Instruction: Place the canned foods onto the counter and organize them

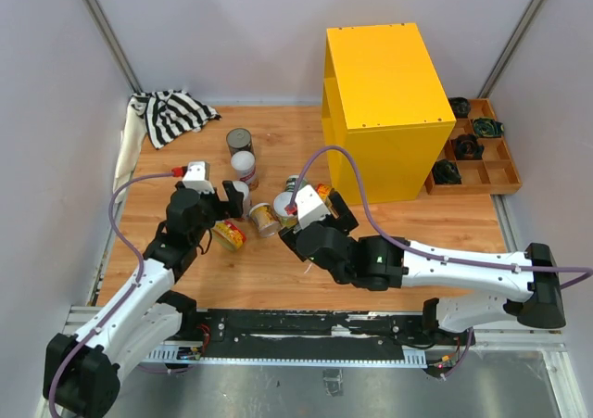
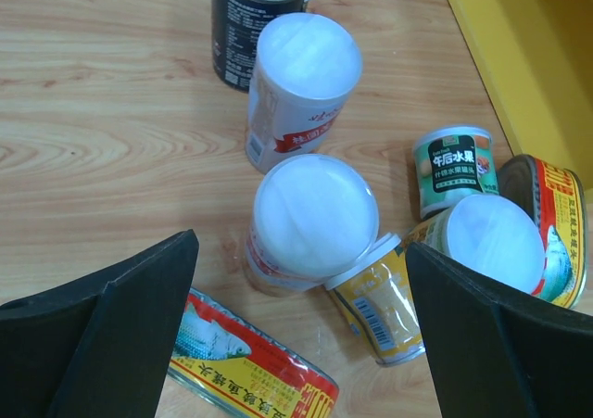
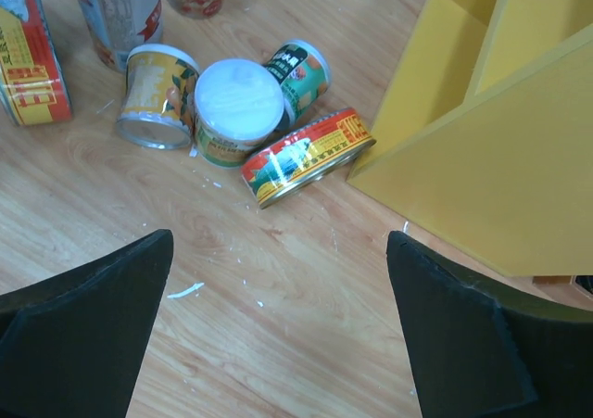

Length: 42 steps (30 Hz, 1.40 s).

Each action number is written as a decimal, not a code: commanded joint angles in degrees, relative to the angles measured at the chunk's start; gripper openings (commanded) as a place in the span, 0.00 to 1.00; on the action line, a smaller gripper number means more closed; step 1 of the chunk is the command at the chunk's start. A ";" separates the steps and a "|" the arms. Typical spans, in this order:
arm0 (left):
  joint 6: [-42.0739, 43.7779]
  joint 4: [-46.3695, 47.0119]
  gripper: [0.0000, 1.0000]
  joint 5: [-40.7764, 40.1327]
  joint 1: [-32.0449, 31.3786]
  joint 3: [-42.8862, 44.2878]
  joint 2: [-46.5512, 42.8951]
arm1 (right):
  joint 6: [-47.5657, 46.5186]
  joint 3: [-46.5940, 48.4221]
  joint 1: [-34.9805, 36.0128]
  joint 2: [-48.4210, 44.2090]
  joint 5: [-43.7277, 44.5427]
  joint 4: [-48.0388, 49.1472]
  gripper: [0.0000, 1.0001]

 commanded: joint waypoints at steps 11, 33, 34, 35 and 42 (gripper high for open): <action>2.53 5.46 0.99 4.64 -0.59 1.71 6.22 | -8.79 -2.24 0.32 -5.69 0.88 9.38 0.99; 1.14 14.80 0.99 2.66 -0.61 0.38 16.86 | -6.08 -8.11 -2.03 -10.19 -2.64 13.47 0.98; 1.29 14.94 0.99 2.62 -0.72 0.46 17.06 | -5.84 -8.10 -2.07 -10.08 -2.72 13.48 0.97; 1.42 15.04 0.99 2.39 -0.65 0.43 17.18 | -5.59 -8.08 -2.15 -9.85 -2.79 13.48 0.98; 2.14 15.84 0.95 0.73 -0.64 0.13 18.27 | -4.90 -7.56 -2.45 -8.27 -2.90 13.48 0.97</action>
